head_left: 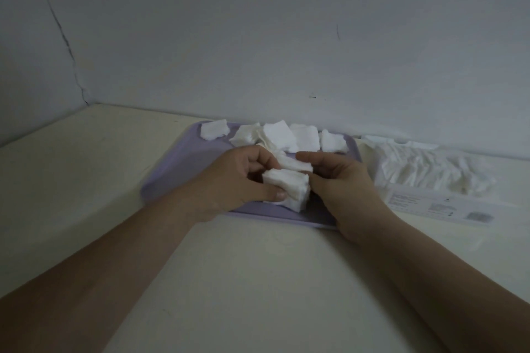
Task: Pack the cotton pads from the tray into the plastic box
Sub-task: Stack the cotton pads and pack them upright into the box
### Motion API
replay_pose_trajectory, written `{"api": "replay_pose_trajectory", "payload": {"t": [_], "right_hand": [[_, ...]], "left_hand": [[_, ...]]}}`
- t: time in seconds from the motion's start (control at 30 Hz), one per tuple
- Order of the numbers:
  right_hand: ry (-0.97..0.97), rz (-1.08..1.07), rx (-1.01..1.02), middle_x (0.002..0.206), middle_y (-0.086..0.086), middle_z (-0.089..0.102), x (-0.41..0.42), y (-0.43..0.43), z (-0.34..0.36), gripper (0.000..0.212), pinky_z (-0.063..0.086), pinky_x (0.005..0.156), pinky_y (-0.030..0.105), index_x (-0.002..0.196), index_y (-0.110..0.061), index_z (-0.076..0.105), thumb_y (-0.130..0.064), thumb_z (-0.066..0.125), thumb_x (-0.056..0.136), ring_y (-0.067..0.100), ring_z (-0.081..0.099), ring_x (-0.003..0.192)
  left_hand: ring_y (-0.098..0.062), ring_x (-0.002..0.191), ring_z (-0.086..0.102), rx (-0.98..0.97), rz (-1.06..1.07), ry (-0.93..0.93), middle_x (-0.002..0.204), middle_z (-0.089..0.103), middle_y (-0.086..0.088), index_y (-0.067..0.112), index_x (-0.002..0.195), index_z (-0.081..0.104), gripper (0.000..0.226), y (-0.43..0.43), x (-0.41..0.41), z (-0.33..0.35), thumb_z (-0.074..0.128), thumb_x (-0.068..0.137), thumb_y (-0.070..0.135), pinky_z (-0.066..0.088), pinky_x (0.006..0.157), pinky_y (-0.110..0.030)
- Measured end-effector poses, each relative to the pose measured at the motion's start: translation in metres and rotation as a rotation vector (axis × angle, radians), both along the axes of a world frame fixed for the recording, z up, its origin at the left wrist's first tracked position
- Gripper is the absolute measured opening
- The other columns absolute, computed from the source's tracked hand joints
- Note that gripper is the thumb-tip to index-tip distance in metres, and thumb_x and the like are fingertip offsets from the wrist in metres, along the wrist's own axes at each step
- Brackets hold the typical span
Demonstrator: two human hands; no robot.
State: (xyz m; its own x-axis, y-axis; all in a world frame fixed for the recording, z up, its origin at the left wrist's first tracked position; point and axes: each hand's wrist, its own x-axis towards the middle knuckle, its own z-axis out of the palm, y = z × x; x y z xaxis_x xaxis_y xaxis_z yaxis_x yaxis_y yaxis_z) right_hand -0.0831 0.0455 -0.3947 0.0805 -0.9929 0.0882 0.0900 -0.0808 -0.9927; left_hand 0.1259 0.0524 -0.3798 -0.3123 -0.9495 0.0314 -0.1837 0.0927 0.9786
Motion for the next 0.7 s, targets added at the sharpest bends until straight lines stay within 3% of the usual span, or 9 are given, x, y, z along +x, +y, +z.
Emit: {"api": "replay_pose_trajectory", "payload": {"t": [0.1,0.23,0.33,0.4,0.5,0.57,0.7], "right_hand": [[-0.016,0.014,0.005,0.108,0.012,0.078,0.001,0.000,0.000,0.033,0.059,0.094,0.039,0.118,-0.001,0.070,0.016,0.058,0.092,0.029,0.073,0.108],[-0.067,0.145,0.049,0.115,0.019,0.075,-0.004,0.002,0.006,0.041,0.055,0.095,0.039,0.120,-0.003,0.068,0.018,0.057,0.087,0.032,0.069,0.112],[0.058,0.256,-0.019,0.123,0.010,0.073,-0.004,0.005,0.004,0.067,0.055,0.098,0.035,0.132,-0.013,0.061,-0.007,0.088,0.071,0.023,0.069,0.117],[0.198,0.173,-0.106,0.123,0.003,0.073,0.000,0.006,0.000,0.075,0.054,0.101,0.038,0.131,-0.019,0.062,-0.024,0.091,0.063,0.020,0.069,0.116],[0.218,0.111,-0.175,0.123,0.002,0.073,0.001,0.002,-0.005,0.054,0.053,0.105,0.046,0.126,-0.017,0.065,0.002,0.077,0.077,0.018,0.069,0.116],[0.244,0.086,-0.183,0.123,0.001,0.073,-0.001,0.001,-0.004,0.057,0.052,0.106,0.045,0.124,-0.018,0.067,0.014,0.066,0.077,0.017,0.069,0.116],[0.280,0.086,-0.148,0.124,0.005,0.071,-0.001,0.002,0.002,0.072,0.053,0.102,0.031,0.126,-0.019,0.063,0.029,0.051,0.074,0.016,0.067,0.116]], "left_hand": [[-0.022,0.084,0.065,-0.033,0.024,-0.003,0.102,0.075,-0.022,0.011,0.101,0.066,0.036,0.001,-0.002,-0.001,0.087,0.075,-0.002,0.051,0.079,-0.037],[-0.018,0.072,0.058,-0.074,0.100,-0.014,0.086,0.071,-0.012,0.015,0.096,0.066,0.034,0.001,-0.005,-0.001,0.090,0.075,0.005,0.048,0.061,-0.027],[-0.014,0.073,0.060,-0.109,0.186,-0.015,0.086,0.070,-0.010,0.011,0.101,0.064,0.046,0.000,-0.008,-0.003,0.095,0.068,0.009,0.052,0.062,-0.025],[-0.018,0.074,0.060,-0.124,0.215,-0.035,0.086,0.067,-0.011,0.018,0.109,0.064,0.058,-0.001,-0.007,-0.004,0.097,0.062,0.013,0.054,0.071,-0.036],[-0.023,0.077,0.063,-0.112,0.112,-0.074,0.093,0.072,-0.022,0.023,0.116,0.068,0.055,0.000,-0.007,-0.003,0.094,0.070,0.009,0.056,0.078,-0.045],[-0.029,0.082,0.064,-0.084,0.029,-0.055,0.100,0.073,-0.031,0.017,0.115,0.072,0.048,0.000,-0.008,-0.003,0.092,0.072,0.011,0.055,0.078,-0.052],[-0.029,0.081,0.053,-0.071,0.060,-0.075,0.095,0.067,-0.039,0.016,0.107,0.074,0.049,-0.005,-0.007,-0.006,0.094,0.064,0.033,0.037,0.077,-0.046]]}}
